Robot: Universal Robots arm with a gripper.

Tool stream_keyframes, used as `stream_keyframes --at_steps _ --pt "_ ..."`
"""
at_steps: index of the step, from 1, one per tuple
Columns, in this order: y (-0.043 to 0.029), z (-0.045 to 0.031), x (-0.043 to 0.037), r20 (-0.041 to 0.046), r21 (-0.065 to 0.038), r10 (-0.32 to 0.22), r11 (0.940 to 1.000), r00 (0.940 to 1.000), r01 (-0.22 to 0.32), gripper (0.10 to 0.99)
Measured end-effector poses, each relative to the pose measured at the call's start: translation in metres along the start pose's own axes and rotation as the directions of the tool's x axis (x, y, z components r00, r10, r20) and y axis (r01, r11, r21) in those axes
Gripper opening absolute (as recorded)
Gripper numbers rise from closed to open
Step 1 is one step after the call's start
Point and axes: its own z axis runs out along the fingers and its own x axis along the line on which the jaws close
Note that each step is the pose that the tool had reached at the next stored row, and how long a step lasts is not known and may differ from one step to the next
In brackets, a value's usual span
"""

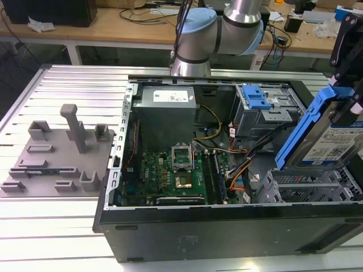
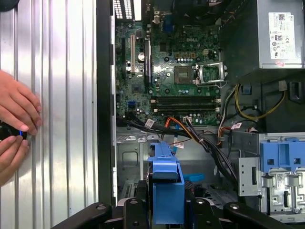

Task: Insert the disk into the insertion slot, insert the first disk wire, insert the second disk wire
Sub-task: 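Insert the disk into the insertion slot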

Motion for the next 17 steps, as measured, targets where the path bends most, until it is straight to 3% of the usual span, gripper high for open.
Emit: stream_keyframes --at_steps 17 --pt "-0.0018 0.0111 0.0041 -0.0001 -0.001 0.0 1.0 1.0 0.0 0.369"
